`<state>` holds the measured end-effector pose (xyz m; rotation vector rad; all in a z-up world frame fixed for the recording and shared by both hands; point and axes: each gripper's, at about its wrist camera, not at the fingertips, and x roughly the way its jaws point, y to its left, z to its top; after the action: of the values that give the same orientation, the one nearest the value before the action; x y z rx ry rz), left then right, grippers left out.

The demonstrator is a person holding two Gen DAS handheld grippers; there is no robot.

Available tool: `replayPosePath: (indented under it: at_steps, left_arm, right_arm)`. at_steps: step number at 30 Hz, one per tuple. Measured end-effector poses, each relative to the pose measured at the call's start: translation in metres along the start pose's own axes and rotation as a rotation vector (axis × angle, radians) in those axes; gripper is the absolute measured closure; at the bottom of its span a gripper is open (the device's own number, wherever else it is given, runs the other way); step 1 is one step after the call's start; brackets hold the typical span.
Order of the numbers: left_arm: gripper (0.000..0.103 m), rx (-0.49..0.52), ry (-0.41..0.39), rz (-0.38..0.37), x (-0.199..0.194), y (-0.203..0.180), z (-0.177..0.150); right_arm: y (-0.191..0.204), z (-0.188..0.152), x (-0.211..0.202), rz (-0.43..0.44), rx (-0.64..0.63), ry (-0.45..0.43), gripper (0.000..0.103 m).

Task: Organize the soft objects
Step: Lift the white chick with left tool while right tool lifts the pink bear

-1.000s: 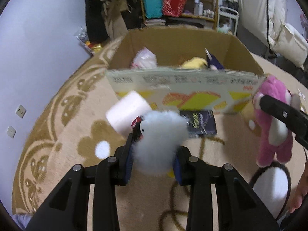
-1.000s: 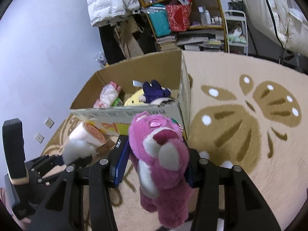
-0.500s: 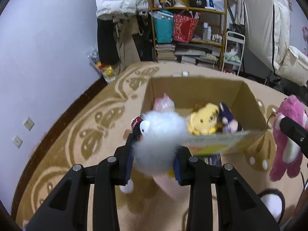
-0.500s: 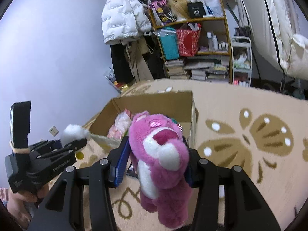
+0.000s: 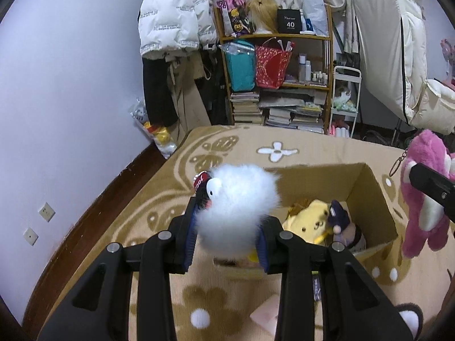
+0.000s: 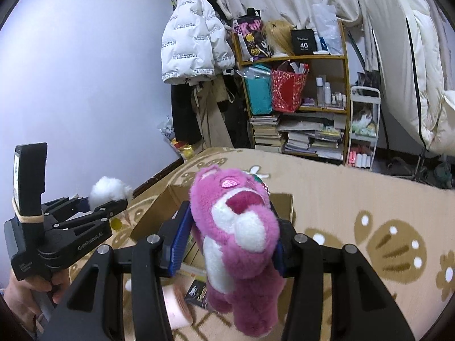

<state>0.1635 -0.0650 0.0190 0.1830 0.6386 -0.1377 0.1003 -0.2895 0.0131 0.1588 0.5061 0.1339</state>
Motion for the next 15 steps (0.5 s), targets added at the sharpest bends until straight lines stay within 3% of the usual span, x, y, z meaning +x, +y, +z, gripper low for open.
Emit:
replayPosePath:
  at_steps: [12,15]
  left_arm:
    - [0.066,0.003,0.035,-0.061,0.024,-0.015,-0.006]
    - [0.054,-0.008,0.051,-0.058,0.029,-0.017,-0.008]
  right_arm:
    - [-0.008,-0.007,0.037,0.000,0.016,0.065,0.048]
    - [-0.011,-0.014,0.047,0.011,0.024,0.082,0.047]
